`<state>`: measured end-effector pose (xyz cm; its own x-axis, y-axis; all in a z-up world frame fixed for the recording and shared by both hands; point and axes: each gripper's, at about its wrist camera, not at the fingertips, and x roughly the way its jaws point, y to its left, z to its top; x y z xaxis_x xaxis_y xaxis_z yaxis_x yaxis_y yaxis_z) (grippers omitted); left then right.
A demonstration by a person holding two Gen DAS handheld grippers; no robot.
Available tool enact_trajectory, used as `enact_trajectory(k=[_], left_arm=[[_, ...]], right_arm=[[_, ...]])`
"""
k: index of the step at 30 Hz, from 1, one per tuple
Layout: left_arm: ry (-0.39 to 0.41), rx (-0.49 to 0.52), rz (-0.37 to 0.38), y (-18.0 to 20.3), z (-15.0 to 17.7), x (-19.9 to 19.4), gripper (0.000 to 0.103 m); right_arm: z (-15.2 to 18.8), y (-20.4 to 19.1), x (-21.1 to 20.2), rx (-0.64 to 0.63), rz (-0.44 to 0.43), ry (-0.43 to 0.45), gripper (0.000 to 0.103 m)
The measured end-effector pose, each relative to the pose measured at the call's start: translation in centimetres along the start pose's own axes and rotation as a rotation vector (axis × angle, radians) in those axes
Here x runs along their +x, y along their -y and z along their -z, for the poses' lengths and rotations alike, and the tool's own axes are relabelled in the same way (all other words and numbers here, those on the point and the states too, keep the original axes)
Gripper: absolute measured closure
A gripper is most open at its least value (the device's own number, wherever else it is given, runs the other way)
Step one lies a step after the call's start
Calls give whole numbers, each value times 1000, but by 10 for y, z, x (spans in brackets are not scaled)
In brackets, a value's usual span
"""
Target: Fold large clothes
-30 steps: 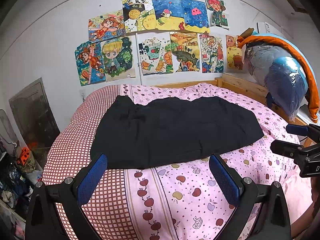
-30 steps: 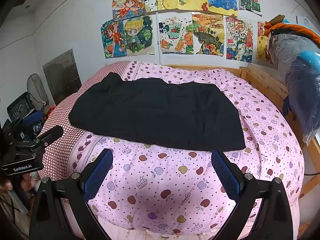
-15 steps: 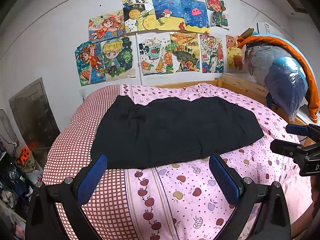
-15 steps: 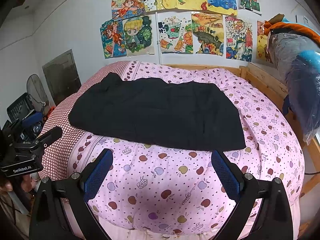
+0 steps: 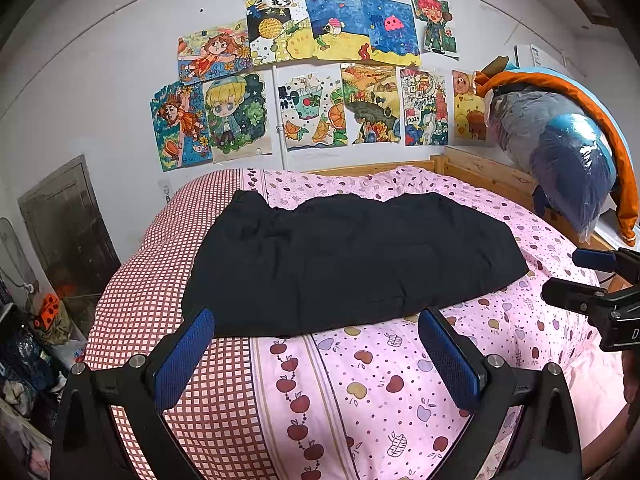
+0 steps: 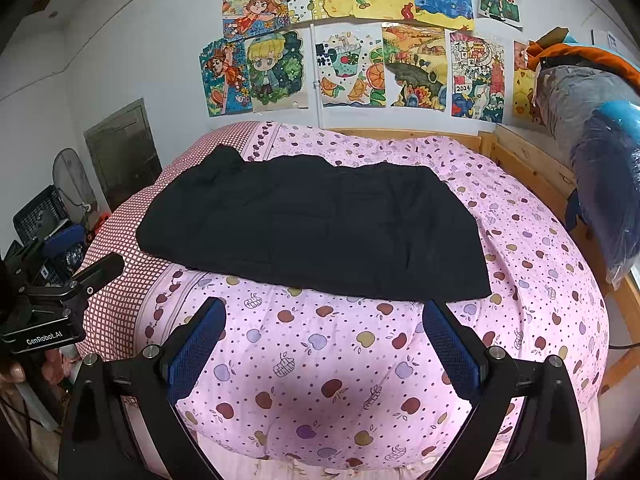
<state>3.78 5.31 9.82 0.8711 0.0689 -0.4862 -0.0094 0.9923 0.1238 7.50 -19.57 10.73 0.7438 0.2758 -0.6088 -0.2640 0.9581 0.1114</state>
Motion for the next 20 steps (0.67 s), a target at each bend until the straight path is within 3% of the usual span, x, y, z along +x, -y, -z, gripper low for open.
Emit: enact_trajectory(k=[20], left_arm=[[-11, 6, 9, -3, 0, 1, 0]], right_arm=[[2, 1, 3, 2, 0, -8, 6]])
